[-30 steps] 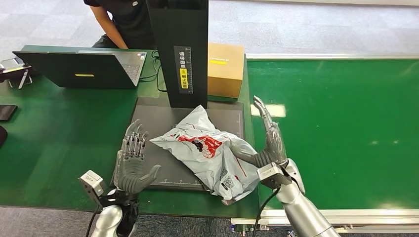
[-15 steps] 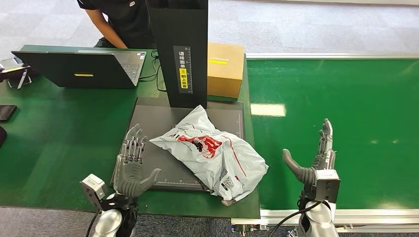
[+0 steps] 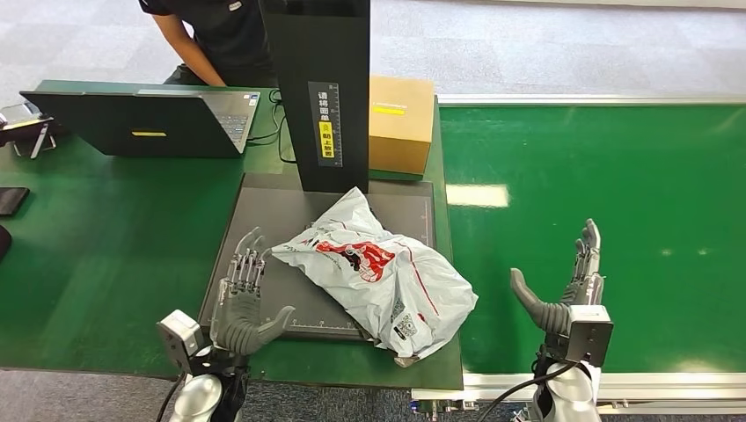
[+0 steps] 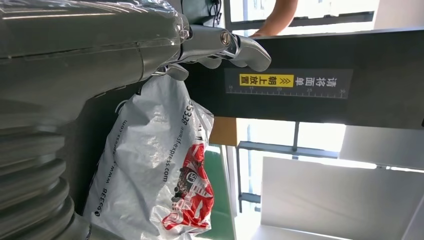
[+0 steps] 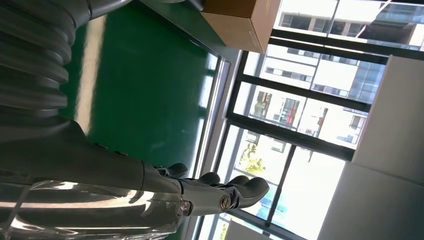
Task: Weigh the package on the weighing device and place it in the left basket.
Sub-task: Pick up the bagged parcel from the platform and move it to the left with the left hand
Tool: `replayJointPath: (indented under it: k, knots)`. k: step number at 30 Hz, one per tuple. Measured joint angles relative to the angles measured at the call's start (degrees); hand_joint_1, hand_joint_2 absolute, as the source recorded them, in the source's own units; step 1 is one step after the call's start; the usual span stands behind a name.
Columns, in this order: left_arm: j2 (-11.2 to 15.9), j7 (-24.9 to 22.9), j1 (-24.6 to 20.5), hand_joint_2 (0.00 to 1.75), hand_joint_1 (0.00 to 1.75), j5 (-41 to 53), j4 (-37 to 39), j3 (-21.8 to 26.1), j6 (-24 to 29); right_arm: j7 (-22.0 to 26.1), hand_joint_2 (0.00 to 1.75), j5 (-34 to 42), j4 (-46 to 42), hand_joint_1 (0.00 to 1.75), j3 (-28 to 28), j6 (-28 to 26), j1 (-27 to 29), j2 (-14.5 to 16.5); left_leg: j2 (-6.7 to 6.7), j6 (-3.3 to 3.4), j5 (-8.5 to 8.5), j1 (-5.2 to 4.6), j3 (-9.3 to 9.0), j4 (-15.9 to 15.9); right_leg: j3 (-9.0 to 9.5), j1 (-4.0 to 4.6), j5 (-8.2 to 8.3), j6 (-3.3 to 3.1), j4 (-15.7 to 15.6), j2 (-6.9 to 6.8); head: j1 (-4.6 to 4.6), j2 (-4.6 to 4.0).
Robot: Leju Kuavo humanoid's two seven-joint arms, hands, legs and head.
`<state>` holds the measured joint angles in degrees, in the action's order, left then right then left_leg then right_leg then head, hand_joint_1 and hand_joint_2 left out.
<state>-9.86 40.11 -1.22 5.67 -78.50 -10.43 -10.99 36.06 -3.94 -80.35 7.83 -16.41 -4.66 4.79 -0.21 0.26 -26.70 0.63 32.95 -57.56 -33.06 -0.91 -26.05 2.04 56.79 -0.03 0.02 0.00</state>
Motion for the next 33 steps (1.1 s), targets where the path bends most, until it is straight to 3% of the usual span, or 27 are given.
replayJointPath:
  k: [8,14,17,19,22,24,28,33]
  knots:
    - [0.0,-0.04,-0.11,1.75,0.0,3.09,0.28,-0.01,1.54,-0.11,1.75,-0.18,-0.01,0.0,0.5,0.24,0.03,0.39,0.0,0.0,0.0,0.0,-0.01,0.0,0.0,0.0,0.0,0.0,0.0,0.0,-0.02,0.0]
    - [0.0,-4.33,-0.14,1.75,0.0,13.31,0.93,-0.38,6.74,-0.47,1.75,-0.72,-0.02,0.0,1.18,0.31,0.51,1.03,0.0,0.0,0.0,0.0,0.0,0.0,-0.01,0.0,-0.01,-0.01,0.0,0.0,-0.01,0.0]
    - [0.0,-6.68,-0.12,1.75,0.0,22.2,1.52,-1.12,12.54,-0.73,1.75,-1.45,-0.02,0.0,1.51,0.55,0.88,1.43,0.0,-0.01,-0.01,0.0,0.0,0.0,-0.01,0.0,-0.03,-0.01,0.0,0.0,0.0,0.0]
    - [-0.03,-11.76,-0.39,1.75,0.0,33.55,2.41,-2.23,18.78,-1.4,1.75,-2.4,-0.01,0.0,1.8,1.02,1.05,1.72,0.0,0.0,-0.02,0.0,0.0,0.0,-0.01,0.0,-0.03,-0.01,-0.01,-0.01,-0.01,0.0]
    - [-0.52,-24.98,-1.53,1.75,0.0,57.87,5.64,-4.55,26.24,-2.26,1.75,-4.01,0.09,0.0,2.36,1.78,1.32,2.32,-0.02,0.0,-0.02,-0.01,0.0,0.0,0.0,-0.01,-0.04,0.0,-0.01,-0.02,-0.01,0.0]
    - [-1.2,-28.17,-2.7,1.75,0.0,66.4,7.93,-5.78,27.64,-2.29,1.75,-4.47,0.28,0.0,2.63,2.11,1.43,2.67,-0.05,0.0,-0.02,-0.01,-0.03,0.0,0.06,-0.01,-0.04,0.0,-0.01,-0.04,0.0,0.0]
    - [-2.17,-28.62,-5.13,1.75,0.0,65.39,11.51,-7.09,27.66,-2.26,1.75,-4.77,0.8,0.0,3.01,2.32,1.49,3.17,-0.08,0.0,-0.06,-0.01,-0.15,0.0,0.18,-0.01,-0.05,0.01,-0.01,-0.07,-0.02,0.0]
    - [-3.46,-33.11,-7.35,1.75,0.0,63.49,13.87,-7.34,27.21,-2.21,1.75,-5.12,1.06,0.0,3.81,2.32,1.63,3.77,-0.1,0.0,-0.05,-0.01,-0.25,0.01,0.29,-0.01,-0.05,0.01,-0.01,-0.09,0.0,0.0]
